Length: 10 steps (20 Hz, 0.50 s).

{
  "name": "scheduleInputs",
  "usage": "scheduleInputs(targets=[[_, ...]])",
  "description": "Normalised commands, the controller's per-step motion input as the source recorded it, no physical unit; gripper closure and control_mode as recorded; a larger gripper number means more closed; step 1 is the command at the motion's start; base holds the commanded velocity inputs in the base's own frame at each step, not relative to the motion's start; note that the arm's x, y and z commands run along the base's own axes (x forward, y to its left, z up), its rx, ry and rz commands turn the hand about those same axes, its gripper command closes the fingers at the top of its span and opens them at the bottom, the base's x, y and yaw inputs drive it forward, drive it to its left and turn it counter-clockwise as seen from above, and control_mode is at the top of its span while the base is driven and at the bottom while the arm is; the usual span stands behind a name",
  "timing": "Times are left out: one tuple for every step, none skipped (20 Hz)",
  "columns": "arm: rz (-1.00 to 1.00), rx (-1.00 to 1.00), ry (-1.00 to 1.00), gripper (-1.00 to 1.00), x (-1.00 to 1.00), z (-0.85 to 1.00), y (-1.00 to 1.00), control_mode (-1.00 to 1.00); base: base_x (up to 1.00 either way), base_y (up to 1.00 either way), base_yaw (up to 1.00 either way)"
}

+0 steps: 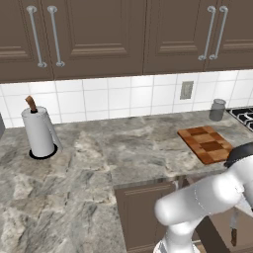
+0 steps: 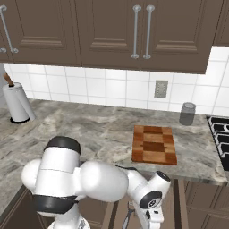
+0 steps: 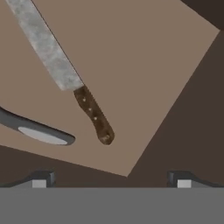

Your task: Open the drawer on the right and place the cutting tools on the cutting board.

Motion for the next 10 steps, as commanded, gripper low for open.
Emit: scheduleInputs(targets=[[0.10, 0.00, 0.00, -1.00, 0.00, -0.29, 0.00, -1.00, 0.00, 0.00, 0.00], [0.10, 0.00, 0.00, -1.00, 0.00, -0.28, 0.02, -1.00, 0.00, 0.00, 0.00], [0.10, 0.00, 0.00, -1.00, 0.00, -0.26, 0.01, -1.00, 0.00, 0.00, 0.00], [0.11, 0.00, 0.00, -1.00, 0.00, -0.26, 0.01, -1.00, 0.00, 0.00, 0.00], [0.11, 0.00, 0.00, -1.00, 0.00, -0.25, 0.02, -1.00, 0.00, 0.00, 0.00], [0.11, 0.00, 0.00, -1.00, 0.00, -0.29, 0.02, -1.00, 0.00, 0.00, 0.00], [0.11, 0.00, 0.00, -1.00, 0.00, -0.26, 0.01, -1.00, 0.00, 0.00, 0.00], [0.11, 0.00, 0.00, -1.00, 0.02, -0.27, 0.00, -1.00, 0.00, 0.00, 0.00], [0.11, 0.00, 0.00, -1.00, 0.06, -0.27, 0.00, -1.00, 0.00, 0.00, 0.00], [0.12, 0.00, 0.00, -1.00, 0.10, -0.26, 0.00, -1.00, 0.00, 0.00, 0.00]])
